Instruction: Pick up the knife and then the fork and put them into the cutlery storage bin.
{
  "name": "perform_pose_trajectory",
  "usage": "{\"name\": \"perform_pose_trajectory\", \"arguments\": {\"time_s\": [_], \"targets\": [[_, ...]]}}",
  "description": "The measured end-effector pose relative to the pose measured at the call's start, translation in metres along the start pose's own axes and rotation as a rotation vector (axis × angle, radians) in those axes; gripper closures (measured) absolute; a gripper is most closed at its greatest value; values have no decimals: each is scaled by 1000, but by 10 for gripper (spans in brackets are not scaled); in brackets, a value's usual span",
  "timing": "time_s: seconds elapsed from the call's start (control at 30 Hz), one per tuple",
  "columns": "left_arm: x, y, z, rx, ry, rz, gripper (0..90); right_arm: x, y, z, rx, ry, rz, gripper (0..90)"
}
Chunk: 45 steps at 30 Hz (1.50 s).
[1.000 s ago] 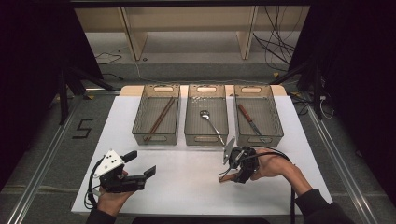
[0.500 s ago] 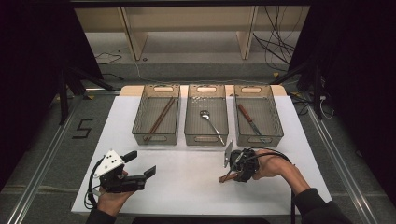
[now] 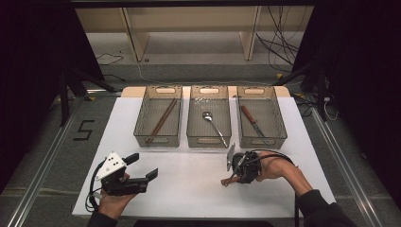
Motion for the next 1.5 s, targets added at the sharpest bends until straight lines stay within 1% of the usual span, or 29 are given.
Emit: {"name": "perform_pose_trajectory", "arguments": {"time_s": [0.03,0.07,0.1,0.13,0.17,0.27,0.33,0.4,0.43,0.47,0.5,0.6,0.67,0.7,0.73,0.77,0.8,0.83,0.9,1.03,1.07,1.17,1.2,1.23,1.33,1.43,1.47,1.5], "targets": [[0,0,0,0,0,0,98,0,1,0,1,-11,-17,713],[0,0,0,1,0,0,98,1,1,0,8,-9,-18,718],[0,0,0,1,0,1,98,1,1,0,10,-11,-33,724],[0,0,0,2,0,1,98,2,2,1,8,-17,-29,732],[0,0,0,1,0,1,98,3,2,1,6,-16,-38,742],[0,0,0,1,0,0,98,5,2,0,19,-11,-44,762],[0,0,0,2,1,1,98,4,2,1,12,-19,-62,765],[0,0,0,1,1,1,98,5,2,1,16,-22,-69,767],[0,0,0,2,1,1,98,6,2,2,10,-26,-74,768],[0,0,0,2,1,1,98,6,2,1,22,-24,-72,768],[0,0,0,2,2,0,98,7,2,1,12,-24,-75,768],[0,0,1,3,2,0,98,6,1,-2,5,-30,-72,769],[0,0,1,2,2,0,98,6,0,-6,-20,-42,-59,770],[0,0,1,3,2,0,98,5,-1,-8,-42,-52,-56,770],[0,0,1,3,2,0,98,4,-2,-11,-47,-52,-48,770],[0,0,1,3,2,-1,98,2,-3,-13,-68,-62,-53,770],[0,0,1,3,2,-1,98,3,-3,-16,-76,-60,-29,771],[0,0,1,3,1,-1,98,2,-4,-18,-94,-67,-28,771],[0,0,1,3,2,0,98,1,-5,-24,-125,-78,-4,771],[0,0,1,2,3,1,98,-1,-6,-35,-189,-97,10,771],[0,0,1,1,3,1,98,0,-6,-38,-202,-92,32,770],[0,0,1,1,3,1,98,-3,-7,-44,-243,-95,47,770],[0,0,1,1,3,0,98,-2,-7,-46,-264,-94,68,770],[0,0,1,1,3,0,98,-4,-7,-47,-281,-96,63,771],[0,0,0,1,2,1,98,-4,-8,-51,-289,-105,85,770],[0,0,0,1,3,1,98,-6,-10,-55,-323,-103,113,770],[0,0,0,1,3,0,98,-7,-10,-57,-335,-106,115,770],[0,0,1,-1,3,-2,98,-7,-11,-59,-343,-102,143,771]]}}
Point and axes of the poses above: each handheld gripper's, and its own axes: z roughly forward along the jaws, y roughly out of its top, x roughly to its left, the point moved 2 cm from there along z, roughly forward along the jaws, and after that the axes turned 8 degrees about y, right-handed, at the moved point
